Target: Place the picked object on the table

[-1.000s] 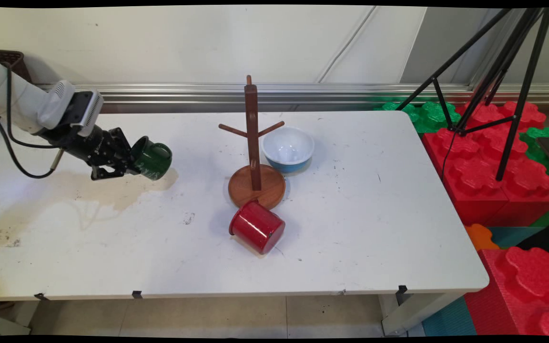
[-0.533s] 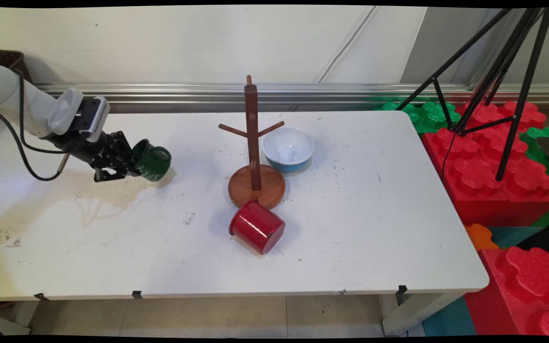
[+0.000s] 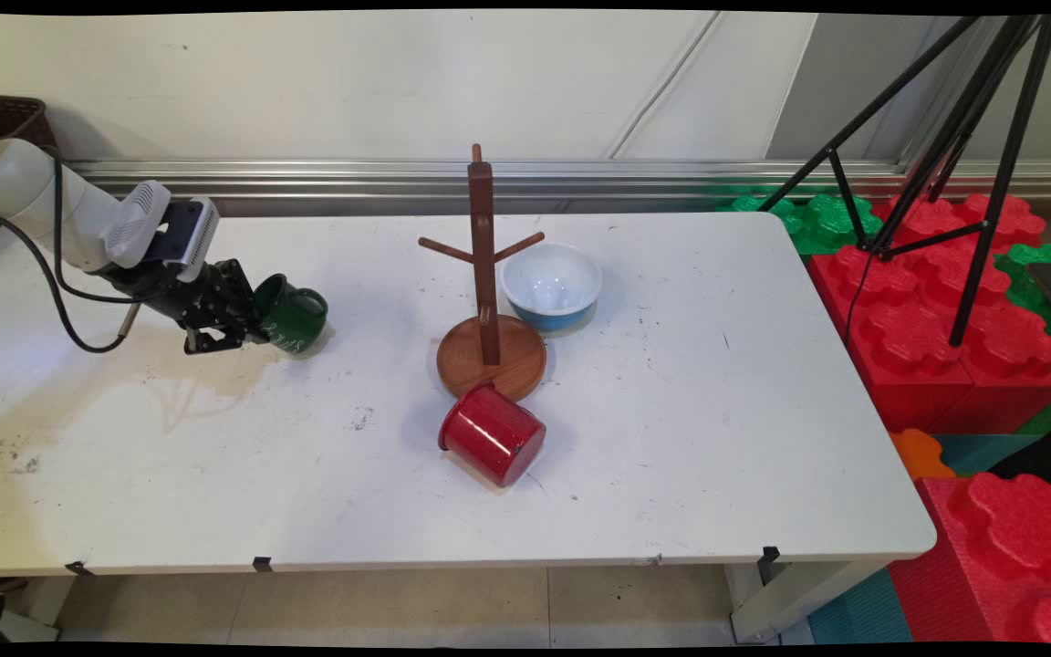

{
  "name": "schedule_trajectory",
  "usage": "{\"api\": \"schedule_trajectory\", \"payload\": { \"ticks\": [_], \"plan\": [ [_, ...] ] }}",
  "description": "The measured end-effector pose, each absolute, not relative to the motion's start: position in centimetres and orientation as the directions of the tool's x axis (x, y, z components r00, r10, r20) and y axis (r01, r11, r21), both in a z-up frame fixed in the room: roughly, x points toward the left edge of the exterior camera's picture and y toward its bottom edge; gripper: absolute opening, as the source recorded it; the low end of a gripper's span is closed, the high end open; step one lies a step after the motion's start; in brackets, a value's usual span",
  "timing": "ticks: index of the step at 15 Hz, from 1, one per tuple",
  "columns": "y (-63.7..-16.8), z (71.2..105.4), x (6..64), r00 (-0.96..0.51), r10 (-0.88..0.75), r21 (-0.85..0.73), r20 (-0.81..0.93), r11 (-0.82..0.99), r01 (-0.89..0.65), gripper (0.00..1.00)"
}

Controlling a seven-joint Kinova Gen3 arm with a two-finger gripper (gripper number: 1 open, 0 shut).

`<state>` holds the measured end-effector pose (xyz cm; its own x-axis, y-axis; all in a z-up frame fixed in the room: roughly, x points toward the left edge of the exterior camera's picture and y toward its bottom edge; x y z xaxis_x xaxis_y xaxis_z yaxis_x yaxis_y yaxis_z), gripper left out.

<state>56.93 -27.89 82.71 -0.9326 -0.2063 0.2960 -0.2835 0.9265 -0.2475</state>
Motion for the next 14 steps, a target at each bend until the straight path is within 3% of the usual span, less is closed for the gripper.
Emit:
{"api": "schedule_trajectory", "payload": {
  "ticks": [6,7,14],
  "plan": [
    [-28.04,82.14,56.83,-0.933,-0.209,-0.242,0.291,0.928,-0.284,0.00],
    [-28.10,82.08,56.77,-0.933,-0.209,-0.242,0.293,0.928,-0.284,1.00],
    [-28.57,82.06,56.50,-0.922,-0.225,-0.243,0.315,0.920,-0.307,1.00]
  ]
}}
